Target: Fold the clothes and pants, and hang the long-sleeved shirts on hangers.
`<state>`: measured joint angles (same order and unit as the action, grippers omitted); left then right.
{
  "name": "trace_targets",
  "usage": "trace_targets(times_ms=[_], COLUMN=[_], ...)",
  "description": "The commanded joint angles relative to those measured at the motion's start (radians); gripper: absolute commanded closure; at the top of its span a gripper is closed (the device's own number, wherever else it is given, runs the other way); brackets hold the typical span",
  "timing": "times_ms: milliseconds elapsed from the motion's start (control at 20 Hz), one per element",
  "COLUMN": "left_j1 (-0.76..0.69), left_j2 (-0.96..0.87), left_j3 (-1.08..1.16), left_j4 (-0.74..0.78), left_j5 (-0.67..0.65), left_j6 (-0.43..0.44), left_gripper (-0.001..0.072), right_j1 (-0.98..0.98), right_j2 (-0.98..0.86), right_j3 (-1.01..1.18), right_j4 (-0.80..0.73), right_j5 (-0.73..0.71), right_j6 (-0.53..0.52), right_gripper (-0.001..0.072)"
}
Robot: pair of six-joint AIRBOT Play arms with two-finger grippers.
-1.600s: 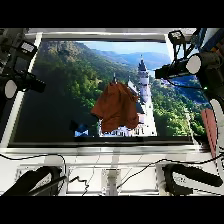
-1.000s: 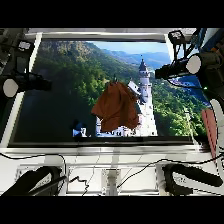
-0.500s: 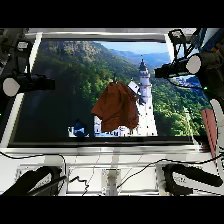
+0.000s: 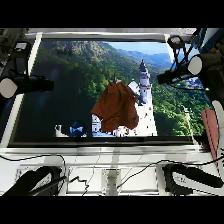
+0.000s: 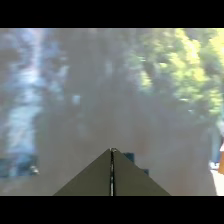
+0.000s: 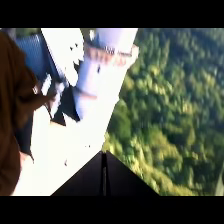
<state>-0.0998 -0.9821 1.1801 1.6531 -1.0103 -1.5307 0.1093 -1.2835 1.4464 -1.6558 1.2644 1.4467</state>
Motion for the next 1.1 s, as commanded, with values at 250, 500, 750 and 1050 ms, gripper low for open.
trace_targets(times_ms=[250,500,750,1050], left_j1=[0.016,0.015,0.015,0.014], left_j2=[0.201,0.177,0.133,0.106], left_j3=[0.000,-0.036,-0.081,-0.081], left_j4=[-0.009,-0.089,-0.088,-0.084], left_j5=[-0.016,-0.018,-0.019,-0.019], left_j6=[0.000,0.000,0.000,0.000], left_gripper=[0.0694,0.0694,0.0694,0.0694], right_j1=[-0.164,-0.039,0.188,0.152], right_j2=[0.235,0.206,0.173,0.047], right_j3=[-0.642,-0.837,-0.838,-0.838], right_j4=[0.500,0.869,0.947,0.912], right_j5=[-0.014,-0.200,-0.435,-0.478], right_j6=[-0.193,-0.221,-0.068,0.034], right_gripper=[0.0612,0.0302,0.0180,0.0178])
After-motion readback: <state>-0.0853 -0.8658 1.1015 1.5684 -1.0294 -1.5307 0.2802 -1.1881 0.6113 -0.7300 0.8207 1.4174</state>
